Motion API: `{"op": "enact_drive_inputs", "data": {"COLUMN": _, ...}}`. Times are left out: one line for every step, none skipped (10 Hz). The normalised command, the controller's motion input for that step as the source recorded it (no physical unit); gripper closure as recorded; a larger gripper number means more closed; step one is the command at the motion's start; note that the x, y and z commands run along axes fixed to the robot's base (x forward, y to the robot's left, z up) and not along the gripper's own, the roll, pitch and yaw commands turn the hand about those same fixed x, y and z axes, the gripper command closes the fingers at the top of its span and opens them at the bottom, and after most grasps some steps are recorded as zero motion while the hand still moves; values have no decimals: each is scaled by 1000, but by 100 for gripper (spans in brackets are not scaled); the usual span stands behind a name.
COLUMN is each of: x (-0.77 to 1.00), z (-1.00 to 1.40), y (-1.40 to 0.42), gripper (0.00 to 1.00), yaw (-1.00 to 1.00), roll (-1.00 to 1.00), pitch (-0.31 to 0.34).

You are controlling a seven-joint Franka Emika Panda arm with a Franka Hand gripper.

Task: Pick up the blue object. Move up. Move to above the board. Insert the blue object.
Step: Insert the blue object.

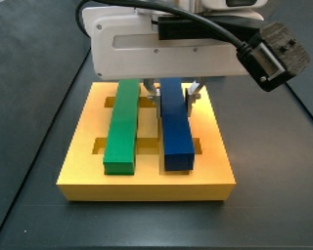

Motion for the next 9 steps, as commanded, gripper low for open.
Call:
{"op": "enact_drive_inputs", "data": {"x": 0, "z": -114, "y": -6, "gripper": 100, "yaw": 37, "roll": 109, "pitch": -3}}
{"op": "enact_drive_inputs", "data": {"x": -11, "z": -140, "y": -60, "gripper": 100, "yaw": 60, "roll": 84, "pitch": -23}}
{"op": "enact_drive_inputs", "data": {"x": -26, "z": -146, "y": -37, "gripper": 100, "yaw": 54, "roll": 91, "pitch": -21}}
{"op": "enact_drive_inputs", "data": {"x": -69, "z": -166, "y": -20, "gripper": 100, "yaw": 66, "roll": 64, "pitch": -41}}
{"op": "enact_drive_inputs", "data": {"x": -106, "z": -157, "y": 0, "gripper": 100, "yaw": 74, "roll": 36, "pitch": -63}}
{"op": "enact_drive_inputs", "data": {"x": -83, "z": -146, "y": 0, "gripper": 100, "yaw": 54, "roll": 27, "pitch": -43}}
{"op": "enact_drive_inputs", "data": {"x": -26, "z": -131, "y": 0, "gripper": 100, "yaw": 31, "roll": 34, "pitch": -21}}
{"op": "enact_drive_inputs", "data": {"x": 0, "z": -129, "y": 0, "gripper": 100, "yaw": 0, "roll": 39, "pitch": 0}}
{"op": "enact_drive_inputs", "data": {"x": 0, "z": 0, "y": 0, "gripper": 100, "yaw": 0, "roll": 0, "pitch": 0}}
